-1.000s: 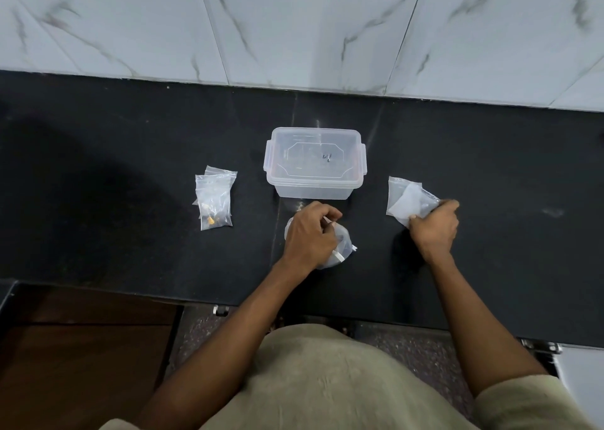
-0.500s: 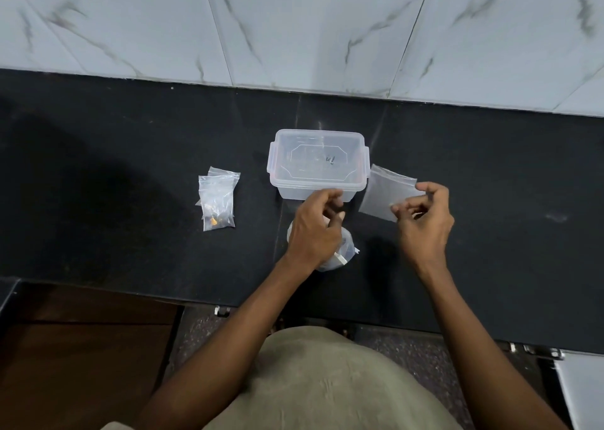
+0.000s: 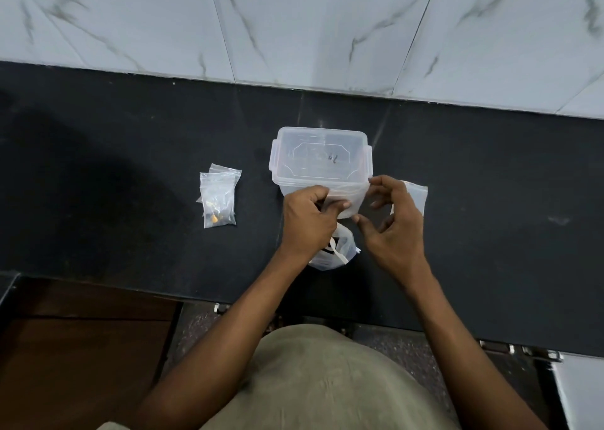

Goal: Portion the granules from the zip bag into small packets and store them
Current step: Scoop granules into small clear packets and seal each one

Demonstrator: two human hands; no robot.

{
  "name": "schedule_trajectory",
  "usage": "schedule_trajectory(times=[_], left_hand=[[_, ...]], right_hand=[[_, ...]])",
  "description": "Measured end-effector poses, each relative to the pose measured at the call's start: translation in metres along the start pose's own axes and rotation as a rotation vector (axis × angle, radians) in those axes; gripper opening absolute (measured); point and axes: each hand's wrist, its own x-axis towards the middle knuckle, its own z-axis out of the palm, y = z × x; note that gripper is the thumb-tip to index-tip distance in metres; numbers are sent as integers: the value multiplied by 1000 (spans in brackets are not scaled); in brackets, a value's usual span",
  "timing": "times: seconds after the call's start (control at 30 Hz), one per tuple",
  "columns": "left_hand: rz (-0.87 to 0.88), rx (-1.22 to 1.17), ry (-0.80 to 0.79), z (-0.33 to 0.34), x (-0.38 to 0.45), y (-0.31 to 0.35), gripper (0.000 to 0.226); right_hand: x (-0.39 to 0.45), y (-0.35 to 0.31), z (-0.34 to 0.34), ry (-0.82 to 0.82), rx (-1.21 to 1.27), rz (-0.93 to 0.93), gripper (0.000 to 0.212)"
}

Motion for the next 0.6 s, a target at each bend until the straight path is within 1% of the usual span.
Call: schedule_trajectory(times=[0.07, 0.2, 0.27, 0.33, 0.4, 0.47, 0.53, 0.6], left_hand=[[27, 2, 13, -3, -1, -1, 21], [47, -9, -4, -7, -3, -2, 11], [39, -6, -11, -10, -3, -2, 10], [42, 3, -23, -14, -4, -5, 9], [63, 20, -46, -19, -4, -8, 5], [78, 32, -90, -24, -4, -10, 11], [61, 39, -141, -30, -5, -11, 13], [-4, 21, -202, -35, -4, -11, 18]], right_hand=[[1, -3, -1, 20, -66, -89, 57], [2, -11, 1, 67, -175, -245, 22], [2, -13, 4, 66, -218, -273, 13], [3, -15, 5, 11, -238, -301, 11], [3, -17, 5, -106, -224, -314, 13], [3, -19, 5, -215, -208, -270, 13], [4, -21, 5, -265, -224, -224, 11], [6, -22, 6, -295, -249, -207, 11]])
